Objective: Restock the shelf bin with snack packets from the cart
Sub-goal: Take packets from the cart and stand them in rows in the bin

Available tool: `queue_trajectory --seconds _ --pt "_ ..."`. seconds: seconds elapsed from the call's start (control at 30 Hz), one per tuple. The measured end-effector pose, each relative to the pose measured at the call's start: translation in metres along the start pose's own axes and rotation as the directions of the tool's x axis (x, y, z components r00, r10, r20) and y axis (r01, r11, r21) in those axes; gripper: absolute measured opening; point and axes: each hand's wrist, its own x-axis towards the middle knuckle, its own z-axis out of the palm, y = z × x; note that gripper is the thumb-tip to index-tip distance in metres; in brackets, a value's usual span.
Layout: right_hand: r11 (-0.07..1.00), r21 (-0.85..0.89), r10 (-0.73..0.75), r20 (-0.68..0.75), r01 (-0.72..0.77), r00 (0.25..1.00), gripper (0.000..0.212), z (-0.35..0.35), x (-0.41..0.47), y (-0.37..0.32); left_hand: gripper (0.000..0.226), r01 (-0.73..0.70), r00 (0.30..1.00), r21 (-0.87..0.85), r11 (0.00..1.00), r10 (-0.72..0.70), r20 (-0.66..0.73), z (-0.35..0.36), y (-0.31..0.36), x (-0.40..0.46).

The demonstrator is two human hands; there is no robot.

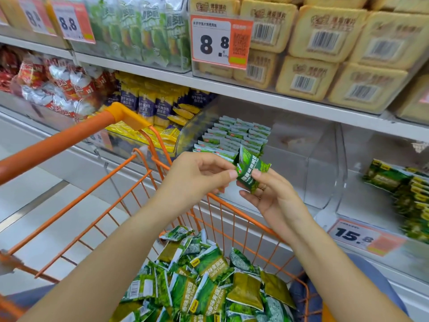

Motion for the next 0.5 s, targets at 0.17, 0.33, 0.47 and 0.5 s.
queue_trajectory --seconds 0.17,0.33,0.47,0.5 --pt "0.996 -0.082 -0.014 0.029 0.016 1.0 0.031 -0.005 0.001 0.002 0.009 0.043 0.997 0.031 0.999 -0.045 0.063 0.001 0.005 0.002" --pt "0.991 -0.133 -0.032 0.003 0.032 0.999 0.026 -0.006 0.004 0.004 0.012 0.103 0.991 0.028 0.994 -0.105 0.078 0.004 0.004 0.004" --pt "0.993 -0.102 -0.064 -0.017 0.062 0.998 0.024 -0.01 0.007 0.005 0.012 0.149 0.988 -0.296 0.944 -0.155 0.002 0.013 -0.004 0.005" --pt "0.992 -0.103 -0.072 -0.012 0.07 0.997 0.022 -0.01 0.007 0.006 0.011 0.2 0.977 -0.441 0.875 -0.213 0.021 0.016 -0.005 0.005"
